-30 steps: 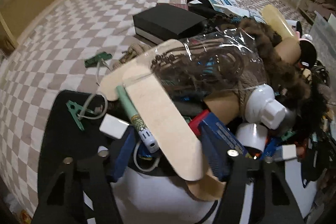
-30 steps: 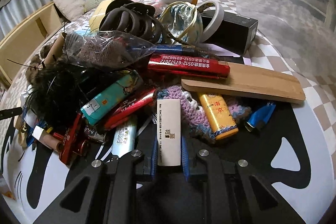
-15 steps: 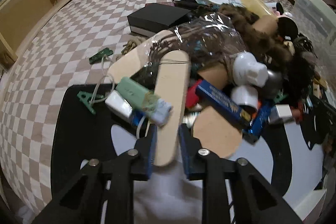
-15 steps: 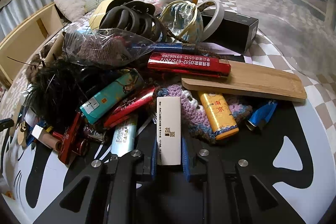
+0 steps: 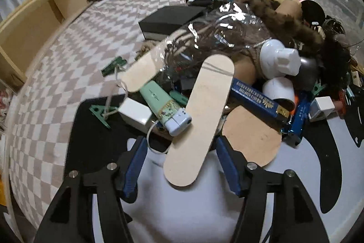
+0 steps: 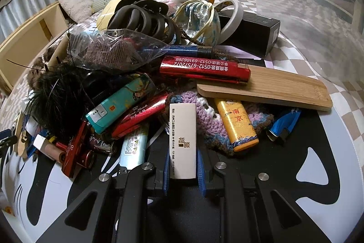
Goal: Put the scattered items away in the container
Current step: 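Close the right gripper on the white box while the left gripper grasps the wooden paddle, then lift the white box with the right gripper while the left gripper lifts the paddle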
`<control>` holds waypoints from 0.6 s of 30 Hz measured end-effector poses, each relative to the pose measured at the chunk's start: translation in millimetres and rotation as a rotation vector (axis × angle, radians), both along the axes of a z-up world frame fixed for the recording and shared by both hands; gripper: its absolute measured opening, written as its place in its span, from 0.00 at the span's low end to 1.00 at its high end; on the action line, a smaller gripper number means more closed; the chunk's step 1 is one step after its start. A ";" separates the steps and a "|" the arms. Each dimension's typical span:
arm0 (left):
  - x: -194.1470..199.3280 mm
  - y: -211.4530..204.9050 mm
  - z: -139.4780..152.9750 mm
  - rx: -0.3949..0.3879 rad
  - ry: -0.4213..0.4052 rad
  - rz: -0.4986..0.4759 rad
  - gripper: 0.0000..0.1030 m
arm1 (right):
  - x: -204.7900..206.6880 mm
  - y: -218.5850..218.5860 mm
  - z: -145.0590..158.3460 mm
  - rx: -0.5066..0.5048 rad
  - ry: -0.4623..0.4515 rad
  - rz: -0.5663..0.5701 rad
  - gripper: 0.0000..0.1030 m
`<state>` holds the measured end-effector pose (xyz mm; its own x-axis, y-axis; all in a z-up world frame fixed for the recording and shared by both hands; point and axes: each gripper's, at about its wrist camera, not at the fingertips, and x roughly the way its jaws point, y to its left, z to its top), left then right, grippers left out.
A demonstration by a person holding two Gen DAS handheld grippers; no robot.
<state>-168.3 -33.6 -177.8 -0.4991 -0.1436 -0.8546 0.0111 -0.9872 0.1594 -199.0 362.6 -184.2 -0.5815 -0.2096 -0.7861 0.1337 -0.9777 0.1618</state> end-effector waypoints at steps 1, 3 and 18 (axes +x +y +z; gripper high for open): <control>-0.5 -0.7 -3.0 0.000 -0.004 -0.001 0.61 | 0.1 0.2 -0.1 0.000 0.000 0.000 0.20; -0.7 -2.0 -8.2 0.002 -0.010 -0.003 0.57 | -0.2 0.3 -0.2 -0.002 0.000 0.000 0.20; 32.8 0.8 -6.7 0.111 -0.032 -0.011 0.36 | 25.3 -13.2 4.5 0.068 -0.003 0.064 0.20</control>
